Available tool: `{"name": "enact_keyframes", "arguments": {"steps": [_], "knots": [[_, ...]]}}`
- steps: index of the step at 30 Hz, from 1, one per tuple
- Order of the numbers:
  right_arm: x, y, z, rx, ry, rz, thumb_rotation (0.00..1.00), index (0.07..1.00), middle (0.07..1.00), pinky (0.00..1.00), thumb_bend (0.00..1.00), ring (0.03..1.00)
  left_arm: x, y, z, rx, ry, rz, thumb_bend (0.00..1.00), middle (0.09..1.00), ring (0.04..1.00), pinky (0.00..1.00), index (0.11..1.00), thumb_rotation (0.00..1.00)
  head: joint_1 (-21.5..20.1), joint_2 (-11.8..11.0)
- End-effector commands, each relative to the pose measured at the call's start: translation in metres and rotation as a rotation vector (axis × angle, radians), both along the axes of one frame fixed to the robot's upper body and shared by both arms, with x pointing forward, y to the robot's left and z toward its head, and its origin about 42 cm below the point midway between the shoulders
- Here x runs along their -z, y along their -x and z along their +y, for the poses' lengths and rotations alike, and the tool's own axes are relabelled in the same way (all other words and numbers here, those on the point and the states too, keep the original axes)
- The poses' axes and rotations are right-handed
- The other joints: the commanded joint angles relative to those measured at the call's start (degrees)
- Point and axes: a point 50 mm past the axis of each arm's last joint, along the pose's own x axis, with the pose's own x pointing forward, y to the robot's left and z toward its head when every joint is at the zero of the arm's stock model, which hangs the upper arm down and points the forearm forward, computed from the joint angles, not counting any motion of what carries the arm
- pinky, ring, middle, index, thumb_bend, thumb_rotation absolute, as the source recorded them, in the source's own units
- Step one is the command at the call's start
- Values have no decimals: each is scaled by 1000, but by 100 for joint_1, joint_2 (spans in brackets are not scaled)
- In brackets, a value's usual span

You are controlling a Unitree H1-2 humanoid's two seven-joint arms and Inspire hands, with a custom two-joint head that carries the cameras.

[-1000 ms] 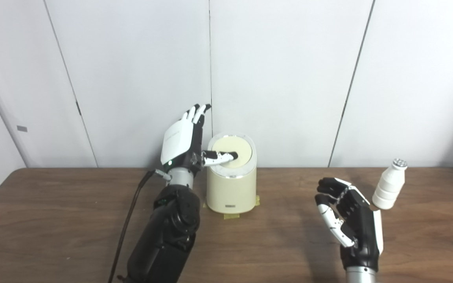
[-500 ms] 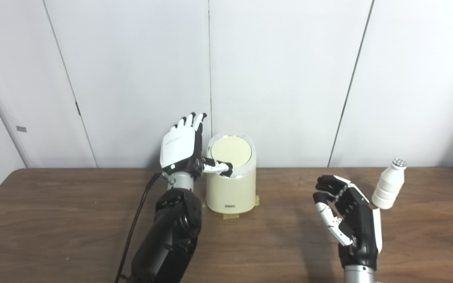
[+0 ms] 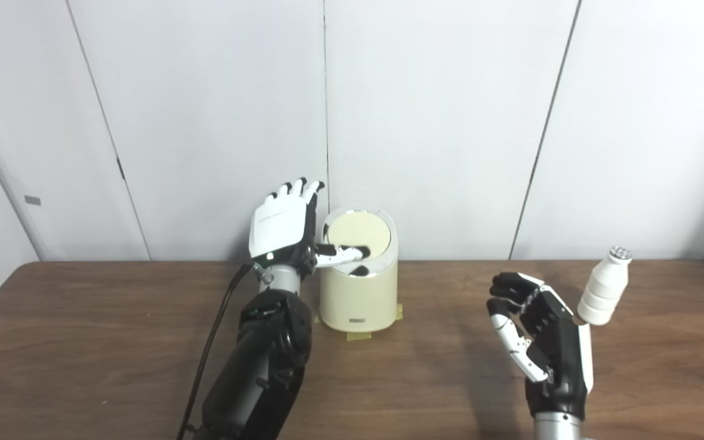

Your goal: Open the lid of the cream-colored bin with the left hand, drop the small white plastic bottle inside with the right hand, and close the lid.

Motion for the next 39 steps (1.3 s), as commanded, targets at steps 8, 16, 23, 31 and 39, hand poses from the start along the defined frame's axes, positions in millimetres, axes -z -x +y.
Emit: {"name": "enact_keyframes", "arguments": {"steps": [8, 16, 23, 31, 39], "knots": [[-20, -7, 5, -11, 1, -80, 276, 610, 648, 561, 247, 637, -31, -9, -7, -2, -28, -79, 897, 971, 980, 1000, 946, 622, -13, 13], [-20, -5, 6, -12, 0, -76, 277, 612, 651, 568, 252, 641, -30, -14, -7, -19, -59, -71, 842, 971, 978, 1000, 947, 577, -39, 24], [-20, -5, 8, -9, 1, -70, 281, 613, 649, 566, 256, 638, -26, -19, -7, -34, -91, -76, 756, 973, 981, 1000, 954, 520, -67, 33], [-20, -5, 8, -3, 17, -71, 277, 614, 652, 569, 250, 640, -21, -23, -8, -35, -104, -65, 752, 977, 990, 1000, 961, 528, -95, 37], [-22, -5, 9, -6, 5, -77, 275, 610, 648, 559, 246, 635, -19, -23, -8, -30, -102, -64, 769, 968, 983, 1000, 954, 472, -99, 51]]}}
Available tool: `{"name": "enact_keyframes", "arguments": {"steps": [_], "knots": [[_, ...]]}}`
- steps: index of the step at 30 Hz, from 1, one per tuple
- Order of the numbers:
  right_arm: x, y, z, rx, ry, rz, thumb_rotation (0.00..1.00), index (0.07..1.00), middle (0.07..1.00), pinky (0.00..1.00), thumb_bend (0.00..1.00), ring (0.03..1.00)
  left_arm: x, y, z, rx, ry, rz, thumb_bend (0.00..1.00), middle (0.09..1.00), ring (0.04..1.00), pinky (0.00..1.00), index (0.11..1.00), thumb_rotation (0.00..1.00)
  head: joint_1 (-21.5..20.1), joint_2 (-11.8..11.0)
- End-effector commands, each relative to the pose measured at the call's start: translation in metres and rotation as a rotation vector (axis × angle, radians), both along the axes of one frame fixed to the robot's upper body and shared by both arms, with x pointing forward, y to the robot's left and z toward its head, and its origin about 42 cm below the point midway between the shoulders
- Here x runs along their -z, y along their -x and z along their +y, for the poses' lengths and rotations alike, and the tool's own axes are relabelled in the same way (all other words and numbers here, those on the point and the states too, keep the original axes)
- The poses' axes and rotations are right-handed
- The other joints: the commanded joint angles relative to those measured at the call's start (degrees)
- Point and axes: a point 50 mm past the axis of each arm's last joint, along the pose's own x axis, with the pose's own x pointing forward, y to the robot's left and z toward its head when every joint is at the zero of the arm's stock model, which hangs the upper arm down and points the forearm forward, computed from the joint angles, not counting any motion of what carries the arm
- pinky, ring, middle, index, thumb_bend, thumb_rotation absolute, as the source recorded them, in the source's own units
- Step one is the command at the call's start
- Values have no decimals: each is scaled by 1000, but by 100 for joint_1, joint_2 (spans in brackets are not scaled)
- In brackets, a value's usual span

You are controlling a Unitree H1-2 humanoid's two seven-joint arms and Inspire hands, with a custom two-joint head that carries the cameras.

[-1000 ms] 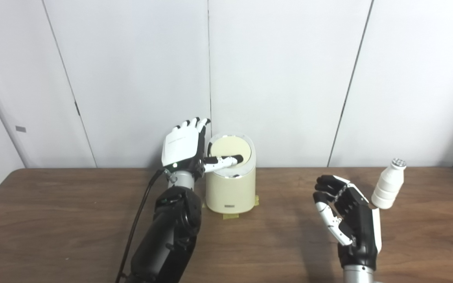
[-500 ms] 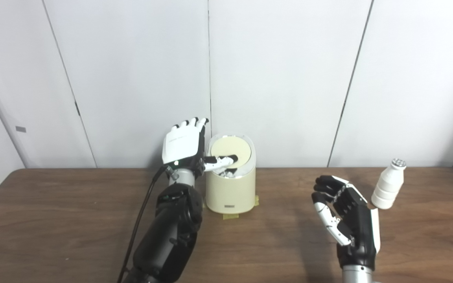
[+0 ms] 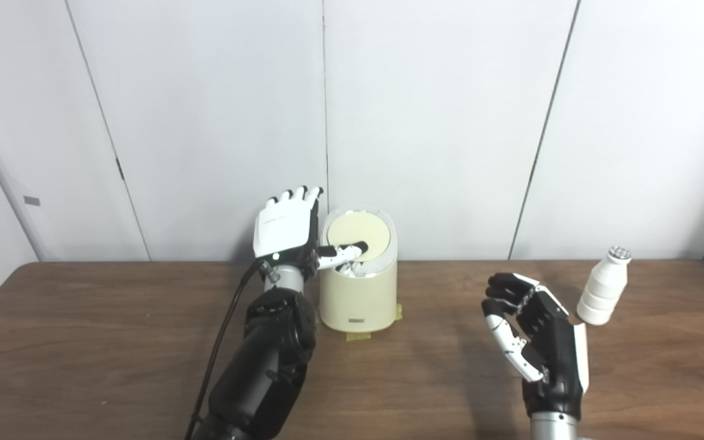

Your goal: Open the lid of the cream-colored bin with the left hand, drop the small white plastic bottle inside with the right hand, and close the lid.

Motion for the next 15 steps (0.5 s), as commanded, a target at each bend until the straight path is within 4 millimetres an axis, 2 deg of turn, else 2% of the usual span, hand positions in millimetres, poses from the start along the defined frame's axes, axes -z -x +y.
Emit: {"name": "enact_keyframes", "arguments": {"steps": [1, 3, 8, 11, 15], "knots": [[-21, -5, 5, -10, -7, -83, 274, 610, 647, 558, 246, 634, -32, -8, -5, 3, -13, -96, 771, 968, 983, 1000, 954, 466, -1, 4], [-21, -5, 5, -8, 1, -84, 287, 609, 648, 558, 251, 635, -32, -8, -6, 2, -18, -93, 851, 965, 981, 1000, 951, 297, 3, 4], [-21, -4, 5, -8, -2, -81, 289, 610, 650, 558, 255, 635, -33, -7, -7, -7, -65, -93, 966, 968, 986, 1000, 954, 93, 1, 14], [-22, -4, 6, -4, 1, -79, 282, 611, 648, 556, 253, 634, -33, -6, -7, -9, -79, -98, 988, 970, 993, 1000, 963, 67, 1, 13], [-22, -5, 6, -2, 3, -81, 279, 611, 648, 559, 253, 635, -34, -5, -7, -9, -81, -101, 998, 972, 1000, 1000, 969, 82, 1, 13]]}}
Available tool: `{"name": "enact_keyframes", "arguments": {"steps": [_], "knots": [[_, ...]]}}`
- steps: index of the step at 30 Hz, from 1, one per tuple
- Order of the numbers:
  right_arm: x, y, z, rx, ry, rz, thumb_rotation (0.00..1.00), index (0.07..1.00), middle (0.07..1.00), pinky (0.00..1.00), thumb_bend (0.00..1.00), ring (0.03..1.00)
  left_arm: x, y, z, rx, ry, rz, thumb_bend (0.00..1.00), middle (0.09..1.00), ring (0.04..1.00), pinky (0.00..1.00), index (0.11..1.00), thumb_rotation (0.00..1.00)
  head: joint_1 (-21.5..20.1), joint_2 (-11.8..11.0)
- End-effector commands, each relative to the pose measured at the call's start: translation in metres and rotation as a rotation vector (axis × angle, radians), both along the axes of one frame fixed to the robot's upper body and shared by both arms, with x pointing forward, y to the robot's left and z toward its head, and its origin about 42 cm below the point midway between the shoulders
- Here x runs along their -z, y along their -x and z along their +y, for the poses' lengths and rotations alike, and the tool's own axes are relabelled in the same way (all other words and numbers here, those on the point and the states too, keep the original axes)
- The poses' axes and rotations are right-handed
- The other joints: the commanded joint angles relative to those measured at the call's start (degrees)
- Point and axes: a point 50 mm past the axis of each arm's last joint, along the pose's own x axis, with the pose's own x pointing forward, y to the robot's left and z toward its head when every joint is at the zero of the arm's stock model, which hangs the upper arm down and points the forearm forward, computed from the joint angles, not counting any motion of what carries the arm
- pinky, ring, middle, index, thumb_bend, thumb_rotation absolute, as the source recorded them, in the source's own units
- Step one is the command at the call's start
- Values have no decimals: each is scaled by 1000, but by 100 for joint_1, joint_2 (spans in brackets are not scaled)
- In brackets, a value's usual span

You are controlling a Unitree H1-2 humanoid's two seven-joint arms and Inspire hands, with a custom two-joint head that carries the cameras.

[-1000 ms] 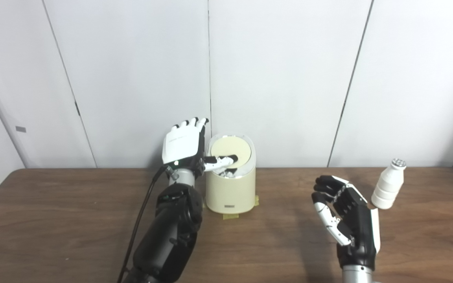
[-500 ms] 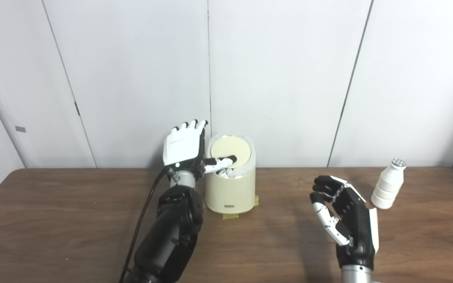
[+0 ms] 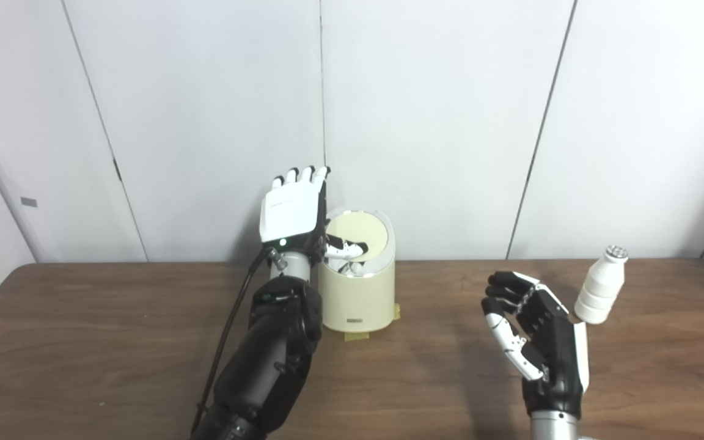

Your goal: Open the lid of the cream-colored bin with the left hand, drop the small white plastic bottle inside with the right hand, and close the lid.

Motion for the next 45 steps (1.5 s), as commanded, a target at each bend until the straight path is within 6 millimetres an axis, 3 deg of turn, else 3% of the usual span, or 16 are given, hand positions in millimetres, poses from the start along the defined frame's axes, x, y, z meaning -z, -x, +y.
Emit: {"name": "enact_keyframes", "arguments": {"steps": [1, 10, 11, 12, 13, 14, 16, 25, 30, 38, 44, 45], "knots": [[-20, -5, 5, -10, 1, -85, 278, 611, 649, 562, 253, 637, -16, -3, 1, -7, -19, -43, 996, 973, 1000, 1000, 968, 92, -4, 0], [-20, -5, 5, -11, 4, -86, 276, 610, 646, 560, 247, 634, -17, -2, 3, -6, -11, -47, 965, 965, 995, 1000, 956, 261, 0, -1], [-20, -6, 5, -12, 3, -87, 274, 610, 646, 561, 247, 635, -16, -2, 4, -7, -10, -45, 930, 964, 990, 1000, 954, 321, 1, 0], [-20, -6, 5, -12, 2, -86, 272, 609, 647, 560, 247, 634, -16, -2, 4, -8, -6, -38, 858, 966, 989, 1000, 955, 449, 1, 0], [-20, -6, 5, -11, 1, -85, 271, 608, 646, 557, 249, 633, -16, -2, 4, -9, 3, -31, 765, 974, 994, 1000, 961, 686, 1, 0], [-20, -6, 5, -9, 4, -83, 273, 609, 646, 557, 250, 633, -17, -2, 4, -10, 15, -30, 732, 976, 994, 1000, 962, 840, 4, 1], [-20, -6, 5, -8, 8, -82, 276, 610, 646, 560, 250, 634, -17, -2, 4, -10, 40, -29, 755, 968, 987, 1000, 954, 974, 7, -3], [-20, -5, 6, -24, -2, -83, 257, 614, 649, 563, 251, 635, -22, 1, 10, -9, 112, -36, 811, 965, 990, 1000, 950, 1000, 7, -12], [-20, -5, 6, -20, -8, -84, 246, 614, 649, 559, 248, 635, -32, 20, 14, 24, 160, -87, 822, 956, 988, 1000, 931, 1000, -5, 4], [-21, -6, 4, -8, 4, -80, 261, 609, 648, 560, 247, 635, -47, 50, 27, 99, 320, -157, 792, 948, 973, 1000, 920, 1000, 8, -6], [-20, -6, 5, -15, 8, -86, 258, 608, 648, 557, 246, 632, -46, 46, 30, 75, 233, -152, 730, 956, 973, 1000, 925, 995, -6, -8], [-20, -5, 5, -17, 9, -85, 262, 609, 648, 558, 248, 633, -46, 45, 30, 70, 219, -151, 712, 958, 975, 1000, 926, 954, -6, -8]]}}
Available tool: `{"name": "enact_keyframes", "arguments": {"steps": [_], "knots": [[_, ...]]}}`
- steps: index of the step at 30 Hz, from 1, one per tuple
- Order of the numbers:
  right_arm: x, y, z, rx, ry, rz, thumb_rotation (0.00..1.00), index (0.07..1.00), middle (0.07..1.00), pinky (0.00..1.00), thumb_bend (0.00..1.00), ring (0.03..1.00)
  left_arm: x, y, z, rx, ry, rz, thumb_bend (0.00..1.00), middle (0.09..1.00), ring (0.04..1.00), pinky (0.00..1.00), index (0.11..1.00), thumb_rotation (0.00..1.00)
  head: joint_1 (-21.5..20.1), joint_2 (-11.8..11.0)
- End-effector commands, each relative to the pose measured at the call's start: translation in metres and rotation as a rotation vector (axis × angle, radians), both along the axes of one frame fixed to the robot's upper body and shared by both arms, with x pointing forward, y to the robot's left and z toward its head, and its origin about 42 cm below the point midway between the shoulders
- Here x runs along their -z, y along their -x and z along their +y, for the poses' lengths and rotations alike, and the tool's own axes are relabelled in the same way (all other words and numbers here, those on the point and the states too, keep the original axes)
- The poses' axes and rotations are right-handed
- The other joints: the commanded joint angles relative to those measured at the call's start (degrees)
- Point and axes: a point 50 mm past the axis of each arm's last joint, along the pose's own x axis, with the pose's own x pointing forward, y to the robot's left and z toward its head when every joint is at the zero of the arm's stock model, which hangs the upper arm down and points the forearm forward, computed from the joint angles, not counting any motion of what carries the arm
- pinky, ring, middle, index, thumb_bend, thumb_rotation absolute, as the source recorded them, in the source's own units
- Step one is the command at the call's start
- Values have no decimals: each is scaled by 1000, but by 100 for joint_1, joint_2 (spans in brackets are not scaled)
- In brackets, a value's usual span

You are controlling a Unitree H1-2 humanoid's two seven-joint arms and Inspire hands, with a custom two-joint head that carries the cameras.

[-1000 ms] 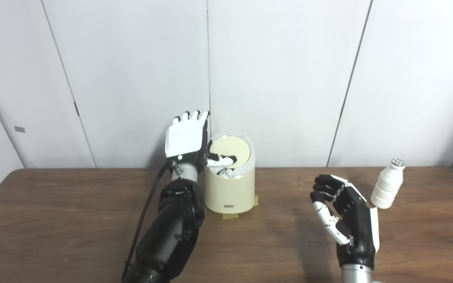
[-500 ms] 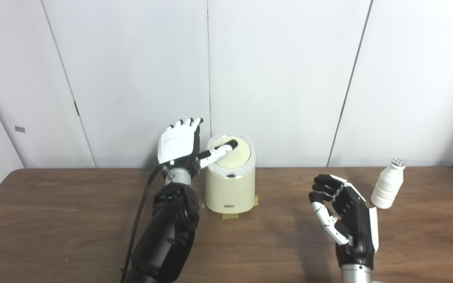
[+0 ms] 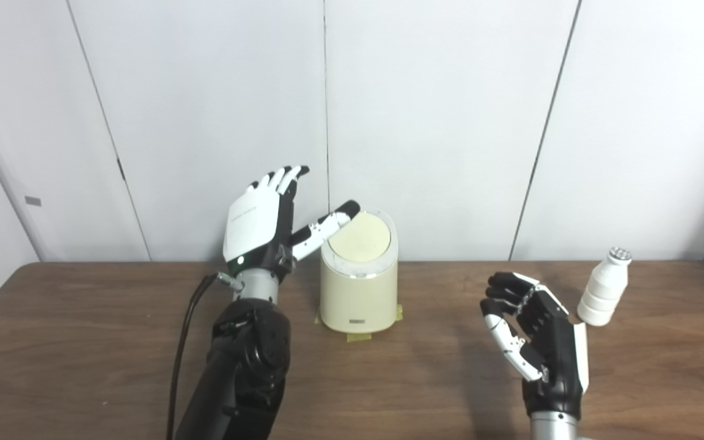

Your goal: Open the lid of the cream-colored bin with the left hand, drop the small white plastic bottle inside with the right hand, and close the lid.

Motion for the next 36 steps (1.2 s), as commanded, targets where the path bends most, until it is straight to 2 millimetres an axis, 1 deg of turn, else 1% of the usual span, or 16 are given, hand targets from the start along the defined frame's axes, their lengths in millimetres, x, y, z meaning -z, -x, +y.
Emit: {"name": "enact_keyframes", "arguments": {"steps": [1, 2, 6, 10, 15, 23, 29, 34, 36], "knots": [[-20, -5, 5, -15, 8, -90, 265, 610, 648, 559, 248, 633, -28, -8, -4, -11, -45, -80, 703, 960, 976, 1000, 926, 932, -8, 11], [-20, -4, 5, -14, 8, -87, 265, 611, 647, 558, 249, 633, -27, -10, -5, -14, -55, -79, 694, 962, 979, 1000, 928, 868, -6, 17], [-20, -5, 6, -16, 4, -88, 266, 612, 646, 562, 252, 635, -23, -19, -7, -22, -102, -79, 703, 958, 984, 1000, 924, 722, -20, 10], [-20, -5, 6, -16, 3, -91, 270, 611, 646, 559, 250, 632, -21, -28, -10, -32, -128, -71, 715, 957, 992, 1000, 918, 659, -23, 12], [-20, -5, 5, -13, 7, -90, 285, 609, 648, 559, 251, 633, -21, -38, -14, -44, -154, -66, 699, 956, 989, 1000, 919, 673, -20, 21], [-22, -3, 8, -26, -4, -81, 259, 610, 648, 562, 243, 634, -19, -47, -19, -46, -171, -37, 686, 958, 986, 1000, 927, 642, -46, 33], [-23, -3, 8, -22, 3, -83, 231, 610, 643, 556, 242, 627, -10, -50, -21, -47, -202, -36, 704, 938, 956, 1000, 922, 595, -50, 41], [-23, -2, 8, -28, 2, -83, 249, 610, 645, 556, 245, 626, -6, -50, -24, -49, -229, -31, 708, 931, 948, 1000, 918, 588, -59, 51], [-23, -3, 8, -26, 1, -88, 242, 606, 645, 552, 246, 627, -5, -51, -25, -50, -239, -24, 720, 940, 956, 1000, 924, 576, -62, 55]]}}
